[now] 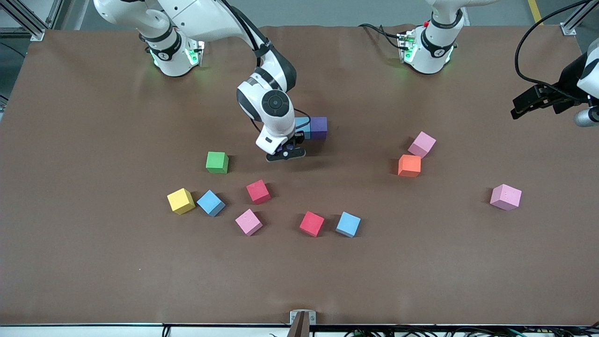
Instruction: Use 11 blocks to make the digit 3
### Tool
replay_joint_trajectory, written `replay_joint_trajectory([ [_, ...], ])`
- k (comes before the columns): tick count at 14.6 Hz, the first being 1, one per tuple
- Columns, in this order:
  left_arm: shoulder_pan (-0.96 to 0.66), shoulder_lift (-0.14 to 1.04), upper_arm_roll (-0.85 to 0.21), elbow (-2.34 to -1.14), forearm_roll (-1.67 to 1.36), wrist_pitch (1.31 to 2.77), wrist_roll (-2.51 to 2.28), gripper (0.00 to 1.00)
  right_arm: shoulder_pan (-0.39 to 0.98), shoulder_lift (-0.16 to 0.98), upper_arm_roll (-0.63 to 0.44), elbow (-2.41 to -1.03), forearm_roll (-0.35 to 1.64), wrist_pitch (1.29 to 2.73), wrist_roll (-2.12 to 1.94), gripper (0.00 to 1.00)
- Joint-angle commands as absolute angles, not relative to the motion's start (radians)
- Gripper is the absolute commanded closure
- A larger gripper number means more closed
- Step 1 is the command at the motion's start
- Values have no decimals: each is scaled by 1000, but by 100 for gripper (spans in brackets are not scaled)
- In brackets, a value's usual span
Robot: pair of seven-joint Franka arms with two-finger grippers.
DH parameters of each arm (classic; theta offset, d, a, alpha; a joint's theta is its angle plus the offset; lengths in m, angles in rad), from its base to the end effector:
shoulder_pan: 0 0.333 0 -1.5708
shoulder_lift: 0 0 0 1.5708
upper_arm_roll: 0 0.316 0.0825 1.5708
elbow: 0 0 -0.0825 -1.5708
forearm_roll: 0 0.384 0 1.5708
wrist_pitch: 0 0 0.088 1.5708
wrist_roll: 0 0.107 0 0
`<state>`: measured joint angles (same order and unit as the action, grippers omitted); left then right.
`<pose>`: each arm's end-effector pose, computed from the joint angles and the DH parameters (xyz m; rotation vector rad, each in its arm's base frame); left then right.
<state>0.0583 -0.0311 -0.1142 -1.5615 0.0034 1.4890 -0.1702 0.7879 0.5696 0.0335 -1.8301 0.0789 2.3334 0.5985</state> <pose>0.5357 -0.0306 0.6387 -3.1242 -0.1793 0.0635 0.4366 0.4693 0.2149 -3.1151 -0.2525 0.1535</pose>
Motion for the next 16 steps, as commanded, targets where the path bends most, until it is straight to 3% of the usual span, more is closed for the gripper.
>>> replay_joint_trajectory([
  [1, 60, -34, -115, -1560, 17, 1486, -156, 0, 799, 589, 25, -1819, 78, 2350, 591, 100],
  [16, 57, -28, -118, -1560, 17, 1505, -169, 0, 805, 594, 14, -1827, 42, 2365, 658, 100],
])
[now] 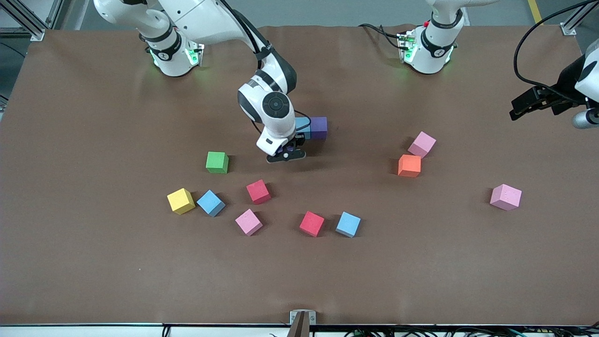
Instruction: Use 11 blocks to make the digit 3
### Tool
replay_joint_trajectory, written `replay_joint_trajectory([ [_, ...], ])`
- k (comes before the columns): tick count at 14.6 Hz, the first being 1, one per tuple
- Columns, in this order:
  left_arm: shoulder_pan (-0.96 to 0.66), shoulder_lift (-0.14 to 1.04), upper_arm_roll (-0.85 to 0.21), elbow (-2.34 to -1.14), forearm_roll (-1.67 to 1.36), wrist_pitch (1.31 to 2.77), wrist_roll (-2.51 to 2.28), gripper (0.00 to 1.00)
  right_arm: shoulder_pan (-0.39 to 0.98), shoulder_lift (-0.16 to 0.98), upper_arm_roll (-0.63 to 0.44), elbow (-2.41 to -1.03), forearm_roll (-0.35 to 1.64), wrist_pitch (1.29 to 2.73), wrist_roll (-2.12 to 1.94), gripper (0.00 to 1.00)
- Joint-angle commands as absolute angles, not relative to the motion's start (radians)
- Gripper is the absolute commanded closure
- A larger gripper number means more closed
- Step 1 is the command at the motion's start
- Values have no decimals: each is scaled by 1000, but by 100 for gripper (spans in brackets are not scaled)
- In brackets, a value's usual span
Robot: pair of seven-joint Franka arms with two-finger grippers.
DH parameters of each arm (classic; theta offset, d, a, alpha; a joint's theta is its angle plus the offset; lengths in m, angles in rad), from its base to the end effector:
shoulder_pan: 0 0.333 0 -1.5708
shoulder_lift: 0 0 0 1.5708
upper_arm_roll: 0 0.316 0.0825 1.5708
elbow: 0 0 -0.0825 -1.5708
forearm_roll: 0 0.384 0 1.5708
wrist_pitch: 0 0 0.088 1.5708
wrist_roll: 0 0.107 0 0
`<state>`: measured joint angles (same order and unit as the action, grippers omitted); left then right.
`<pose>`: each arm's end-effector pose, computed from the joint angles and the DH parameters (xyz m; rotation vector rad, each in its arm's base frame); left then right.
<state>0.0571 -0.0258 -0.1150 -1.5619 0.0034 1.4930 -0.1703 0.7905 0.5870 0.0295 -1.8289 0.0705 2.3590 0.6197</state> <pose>0.5377 -0.0317 0.6360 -3.1247 -0.1763 0.0661 0.4382 0.4693 0.2063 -3.1194 -0.2256 0.1338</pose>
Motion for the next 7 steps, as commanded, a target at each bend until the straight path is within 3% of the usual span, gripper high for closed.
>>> replay_joint_trajectory([
  [1, 57, -28, -118, -1560, 17, 1512, -169, 0, 805, 594, 8, -1827, 31, 2364, 666, 100],
  [7, 58, -28, -118, -1565, 17, 1513, -169, 0, 808, 594, 6, -1827, 21, 2365, 673, 100],
])
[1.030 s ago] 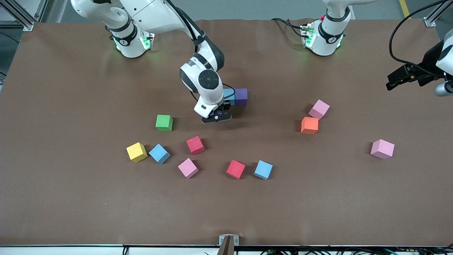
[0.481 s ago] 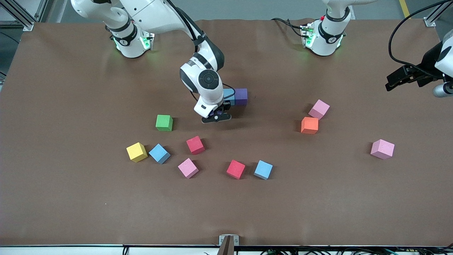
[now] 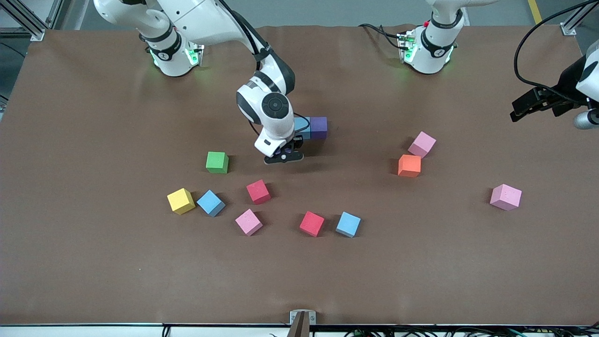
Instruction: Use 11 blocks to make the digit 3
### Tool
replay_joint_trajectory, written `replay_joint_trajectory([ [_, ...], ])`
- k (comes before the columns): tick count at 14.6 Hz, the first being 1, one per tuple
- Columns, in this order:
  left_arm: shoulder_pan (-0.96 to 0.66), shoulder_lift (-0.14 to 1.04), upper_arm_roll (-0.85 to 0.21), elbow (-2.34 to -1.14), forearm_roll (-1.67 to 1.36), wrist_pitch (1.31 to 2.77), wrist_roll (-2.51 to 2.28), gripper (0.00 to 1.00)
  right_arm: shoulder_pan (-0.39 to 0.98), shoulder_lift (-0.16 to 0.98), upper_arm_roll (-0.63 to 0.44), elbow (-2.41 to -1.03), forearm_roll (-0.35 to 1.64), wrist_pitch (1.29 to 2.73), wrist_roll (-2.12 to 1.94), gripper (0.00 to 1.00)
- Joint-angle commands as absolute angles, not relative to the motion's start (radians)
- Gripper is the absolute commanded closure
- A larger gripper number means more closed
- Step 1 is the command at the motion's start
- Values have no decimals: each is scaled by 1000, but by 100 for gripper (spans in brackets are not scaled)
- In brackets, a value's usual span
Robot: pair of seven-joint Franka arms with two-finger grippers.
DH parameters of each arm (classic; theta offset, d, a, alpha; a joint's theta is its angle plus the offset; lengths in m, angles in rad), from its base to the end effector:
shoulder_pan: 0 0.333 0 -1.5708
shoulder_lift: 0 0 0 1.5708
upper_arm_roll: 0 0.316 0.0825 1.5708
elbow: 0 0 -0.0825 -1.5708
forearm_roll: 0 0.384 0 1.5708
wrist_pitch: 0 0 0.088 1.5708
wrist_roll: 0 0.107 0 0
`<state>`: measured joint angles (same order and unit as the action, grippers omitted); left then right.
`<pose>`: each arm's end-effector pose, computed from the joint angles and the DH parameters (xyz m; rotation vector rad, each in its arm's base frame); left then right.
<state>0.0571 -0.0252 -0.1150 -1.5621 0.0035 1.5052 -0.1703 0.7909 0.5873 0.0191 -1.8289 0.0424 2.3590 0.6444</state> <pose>0.5392 -0.0317 0.6366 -3.1263 -0.1763 0.0484 0.4428 0.4649 0.2060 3.1246 0.2062 -0.1083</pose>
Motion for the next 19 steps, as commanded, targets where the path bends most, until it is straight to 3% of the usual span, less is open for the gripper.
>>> replay_joint_trajectory([
  [1, 58, -28, -118, -1565, 17, 1514, -169, 0, 808, 594, 6, -1827, 21, 2365, 673, 100],
  [19, 67, -28, -114, -1574, 15, 1551, -166, 0, 813, 595, 8, -1829, 0, 2365, 696, 100],
])
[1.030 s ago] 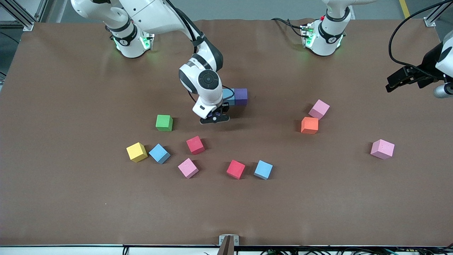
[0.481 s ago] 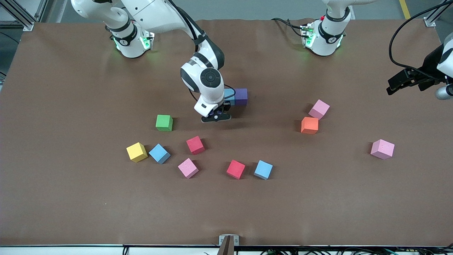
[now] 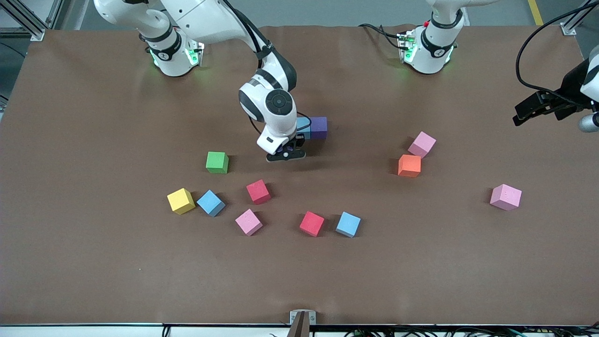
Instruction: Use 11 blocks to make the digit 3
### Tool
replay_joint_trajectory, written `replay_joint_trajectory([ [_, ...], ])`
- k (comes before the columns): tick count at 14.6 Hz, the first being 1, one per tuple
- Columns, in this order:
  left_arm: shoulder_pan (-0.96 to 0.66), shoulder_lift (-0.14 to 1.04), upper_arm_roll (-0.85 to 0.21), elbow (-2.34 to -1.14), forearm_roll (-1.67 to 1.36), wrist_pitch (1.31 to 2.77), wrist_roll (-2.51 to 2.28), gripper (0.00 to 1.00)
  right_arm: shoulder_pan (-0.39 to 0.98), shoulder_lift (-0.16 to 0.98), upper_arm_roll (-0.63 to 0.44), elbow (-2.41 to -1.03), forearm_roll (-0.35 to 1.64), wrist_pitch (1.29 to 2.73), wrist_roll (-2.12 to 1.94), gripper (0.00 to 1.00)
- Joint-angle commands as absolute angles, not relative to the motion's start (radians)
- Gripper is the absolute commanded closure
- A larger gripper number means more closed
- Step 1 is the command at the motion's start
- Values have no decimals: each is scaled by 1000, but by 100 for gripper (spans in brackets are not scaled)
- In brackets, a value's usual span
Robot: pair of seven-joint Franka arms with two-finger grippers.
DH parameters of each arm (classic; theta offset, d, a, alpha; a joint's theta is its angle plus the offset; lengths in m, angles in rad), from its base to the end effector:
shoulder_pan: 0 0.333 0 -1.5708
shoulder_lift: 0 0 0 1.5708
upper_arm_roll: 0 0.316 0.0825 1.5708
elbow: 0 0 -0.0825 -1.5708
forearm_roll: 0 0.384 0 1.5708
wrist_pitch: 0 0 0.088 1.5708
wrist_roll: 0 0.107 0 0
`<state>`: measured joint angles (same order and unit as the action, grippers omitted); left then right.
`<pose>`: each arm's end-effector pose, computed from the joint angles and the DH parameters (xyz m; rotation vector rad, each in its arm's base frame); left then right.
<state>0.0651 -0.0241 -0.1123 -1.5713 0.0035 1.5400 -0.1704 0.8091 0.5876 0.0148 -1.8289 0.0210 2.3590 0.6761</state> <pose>0.5435 -0.0261 0.6347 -3.1286 -0.1932 0.0104 0.4363 0.4709 0.2057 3.1111 0.2029 -0.0897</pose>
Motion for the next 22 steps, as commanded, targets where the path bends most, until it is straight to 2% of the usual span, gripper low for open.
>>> replay_joint_trajectory([
  [1, 69, -28, -114, -1574, 15, 1551, -166, 0, 813, 595, 8, -1829, 0, 2365, 696, 100],
  [5, 69, -29, -114, -1574, 15, 1551, -166, 0, 815, 595, 8, -1829, 0, 2365, 696, 99],
  [6, 69, -29, -114, -1574, 15, 1551, -166, 0, 815, 595, 8, -1827, 0, 2364, 701, 91],
  [7, 69, -29, -114, -1574, 15, 1551, -164, 0, 813, 595, 8, -1827, 0, 2364, 701, 47],
  [8, 69, -29, -114, -1572, 15, 1551, -164, 0, 813, 595, 8, -1827, 2, 2364, 701, 9],
  [9, 69, -29, -114, -1572, 15, 1551, -164, 0, 813, 595, 8, -1825, 2, 2362, 700, 0],
  [15, 68, -28, -114, -1575, 15, 1551, -164, 0, 807, 580, 9, -1816, 3, 2355, 699, 0],
  [22, 67, -28, -115, -1575, 15, 1551, -163, 0, 756, 480, 11, -1818, 81, 2315, 704, 0],
])
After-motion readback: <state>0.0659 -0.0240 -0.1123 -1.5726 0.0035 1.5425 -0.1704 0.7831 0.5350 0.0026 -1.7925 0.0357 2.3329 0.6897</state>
